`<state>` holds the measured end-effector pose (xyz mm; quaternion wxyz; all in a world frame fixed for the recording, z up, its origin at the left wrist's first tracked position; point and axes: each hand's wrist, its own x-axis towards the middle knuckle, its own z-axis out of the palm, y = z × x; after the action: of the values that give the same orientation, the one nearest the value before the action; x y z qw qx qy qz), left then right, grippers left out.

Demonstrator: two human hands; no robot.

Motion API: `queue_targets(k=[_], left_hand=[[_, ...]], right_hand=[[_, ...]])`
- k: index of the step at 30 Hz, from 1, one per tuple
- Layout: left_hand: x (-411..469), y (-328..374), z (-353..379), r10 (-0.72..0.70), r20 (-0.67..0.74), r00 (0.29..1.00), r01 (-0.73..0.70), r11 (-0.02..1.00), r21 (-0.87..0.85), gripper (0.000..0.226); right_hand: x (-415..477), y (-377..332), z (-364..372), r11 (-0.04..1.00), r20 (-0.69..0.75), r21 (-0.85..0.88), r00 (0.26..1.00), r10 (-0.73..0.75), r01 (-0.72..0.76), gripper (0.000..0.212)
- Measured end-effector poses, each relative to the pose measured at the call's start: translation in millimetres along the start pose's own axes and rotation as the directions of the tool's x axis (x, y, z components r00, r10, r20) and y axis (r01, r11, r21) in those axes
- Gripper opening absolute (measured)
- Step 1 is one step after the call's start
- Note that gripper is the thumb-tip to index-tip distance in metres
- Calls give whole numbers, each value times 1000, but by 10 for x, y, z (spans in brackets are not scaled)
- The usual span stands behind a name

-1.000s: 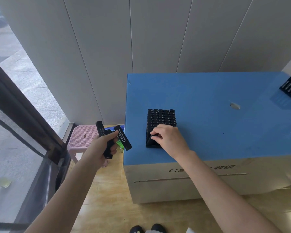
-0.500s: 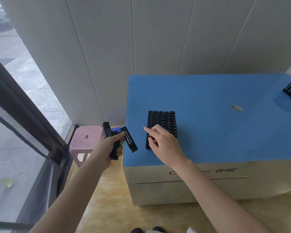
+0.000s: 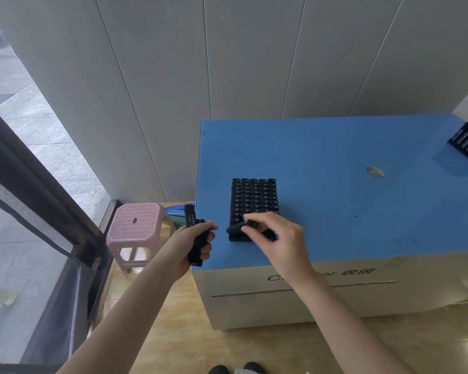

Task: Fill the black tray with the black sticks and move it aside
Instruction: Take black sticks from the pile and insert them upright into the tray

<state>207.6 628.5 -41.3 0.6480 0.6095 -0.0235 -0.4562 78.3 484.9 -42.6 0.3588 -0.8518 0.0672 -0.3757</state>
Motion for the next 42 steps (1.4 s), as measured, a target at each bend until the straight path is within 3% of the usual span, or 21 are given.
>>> queue_targets(k=[2,7,19,23,27,29,31,35,38,42], left_hand=[[15,10,-51,-20,-25,999,20,1000,2,16],[34,19,-110,-50,-15,999,50,999,6,15],[18,37,-115,-3,-34,999,1,998,-63,16],[10,40,-107,35,-37,999,-35,999,-15,16],[-7,79,-80,50,-22,998,-51,998,-21,16],[-2,92,-57,37,-32,999,-39,998,-56,15],[9,97,-25,24,-61,998,-30,996,-89,14],[2,108,57,24,-58,998,-25,1000,-9,16],[-5,113,113,28,-41,999,-28,999,16,21],[-9,104,207,73,-14,997,-72,994,78,18]], right_hand=[[59,60,-104,991,-38,-15,991,130,-131,18],[127,225,-89,958,150,-144,952,268,-248,12],[269,306,72,951,322,-299,929,181,-82,9],[300,260,135,915,299,-404,946,126,6,10],[240,205,176,904,235,-427,966,109,2,19],[168,88,204,947,231,-300,953,194,-120,25],[95,-62,254,938,310,-107,885,346,-329,26],[57,-267,377,684,514,126,637,574,-718,23],[57,-318,436,501,551,264,555,624,-824,27],[65,-319,476,402,555,272,484,676,-874,33]])
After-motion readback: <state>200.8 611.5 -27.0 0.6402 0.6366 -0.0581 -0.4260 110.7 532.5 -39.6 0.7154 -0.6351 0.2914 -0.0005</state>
